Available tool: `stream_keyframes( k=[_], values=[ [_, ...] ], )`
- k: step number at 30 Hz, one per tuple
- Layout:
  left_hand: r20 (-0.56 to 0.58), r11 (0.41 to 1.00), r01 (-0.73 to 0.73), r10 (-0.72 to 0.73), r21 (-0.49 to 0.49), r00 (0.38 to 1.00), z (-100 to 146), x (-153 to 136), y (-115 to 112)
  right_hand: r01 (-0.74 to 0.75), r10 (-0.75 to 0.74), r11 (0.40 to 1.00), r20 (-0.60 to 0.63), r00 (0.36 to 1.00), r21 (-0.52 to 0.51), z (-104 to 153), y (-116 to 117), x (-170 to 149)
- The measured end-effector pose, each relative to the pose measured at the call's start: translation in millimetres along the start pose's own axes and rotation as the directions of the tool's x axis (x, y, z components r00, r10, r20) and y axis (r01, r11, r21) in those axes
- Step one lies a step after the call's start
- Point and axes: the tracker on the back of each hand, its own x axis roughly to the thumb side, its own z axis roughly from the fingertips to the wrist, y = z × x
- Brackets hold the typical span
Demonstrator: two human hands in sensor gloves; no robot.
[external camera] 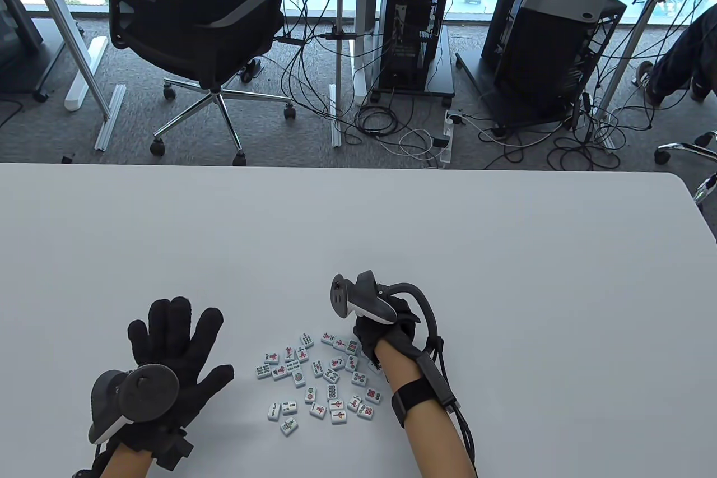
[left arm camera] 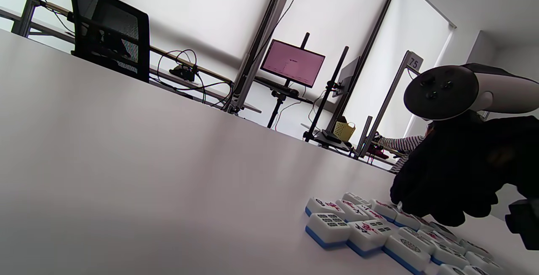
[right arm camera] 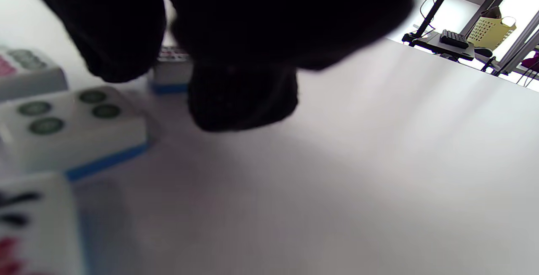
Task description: Mahjong suit sorting
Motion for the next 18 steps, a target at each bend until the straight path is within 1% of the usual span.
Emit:
stream_keyframes(
  k=[4,7,9,10,12,13,14,15,18],
  values=[
    [0.004,1.0,-0.017,0.017,-0.013,1.0,0,0,-1,0.014,-0.014,1.0,0.019,1.0,-0.012,-2,3,4],
    [0.01,1.0,-0.019,0.019,-0.018,1.0,0,1,-1,0.067,-0.064,0.997,0.069,0.996,-0.034,-2,4,-2],
    [0.015,1.0,-0.018,0.018,-0.014,1.0,0,1,0,0.082,-0.07,0.99,0.102,0.992,-0.117,4,3,-11],
    [0.017,1.0,-0.019,0.019,-0.01,1.0,0,2,1,0.081,-0.055,0.979,0.138,0.989,-0.188,11,2,-17],
    [0.02,1.0,-0.022,0.022,-0.007,1.0,0,2,1,0.081,-0.034,0.966,0.19,0.981,-0.244,26,-2,-29],
    [0.023,1.0,-0.027,0.027,-0.006,0.999,0,2,2,0.084,-0.03,0.965,0.211,0.977,-0.25,34,-3,-36],
    [0.025,0.999,-0.031,0.031,-0.005,0.999,0,2,1,0.074,-0.021,0.965,0.207,0.978,-0.251,43,-4,-43],
    [0.026,1.0,-0.03,0.031,-0.006,0.999,0,2,1,0.052,0.003,0.969,0.222,0.975,-0.24,54,-3,-51],
    [0.028,1.0,-0.02,0.021,-0.011,0.999,0,3,0,0.019,0.035,0.98,0.266,0.963,-0.197,76,6,-67]
  ],
)
